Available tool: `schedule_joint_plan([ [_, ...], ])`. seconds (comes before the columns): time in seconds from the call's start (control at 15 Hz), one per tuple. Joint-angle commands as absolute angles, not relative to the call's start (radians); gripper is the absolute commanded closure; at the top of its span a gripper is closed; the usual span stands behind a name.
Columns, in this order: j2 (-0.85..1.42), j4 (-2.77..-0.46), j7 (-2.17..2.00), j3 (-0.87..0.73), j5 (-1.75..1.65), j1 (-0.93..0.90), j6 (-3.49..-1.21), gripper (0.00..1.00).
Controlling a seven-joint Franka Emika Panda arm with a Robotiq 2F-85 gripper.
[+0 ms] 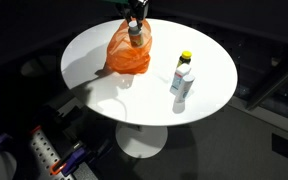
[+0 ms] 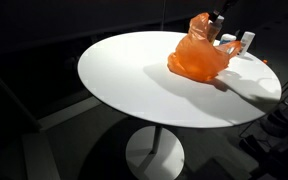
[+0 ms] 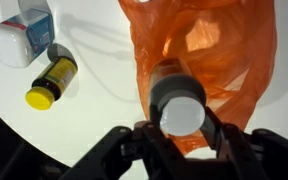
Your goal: Put the white and orange bottle in the plastic bag
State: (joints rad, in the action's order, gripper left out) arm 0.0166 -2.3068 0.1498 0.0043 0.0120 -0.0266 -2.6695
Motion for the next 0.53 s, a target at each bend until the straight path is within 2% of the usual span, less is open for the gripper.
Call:
schedule_joint_plan([
  [0.0,0.068,-2.297,0.227,0.027,0.116,-0.028,-2.719,0.81],
  [0.47,0.153,-2.277,0.218,0.057,0.173,-0.017,-2.708,0.81],
])
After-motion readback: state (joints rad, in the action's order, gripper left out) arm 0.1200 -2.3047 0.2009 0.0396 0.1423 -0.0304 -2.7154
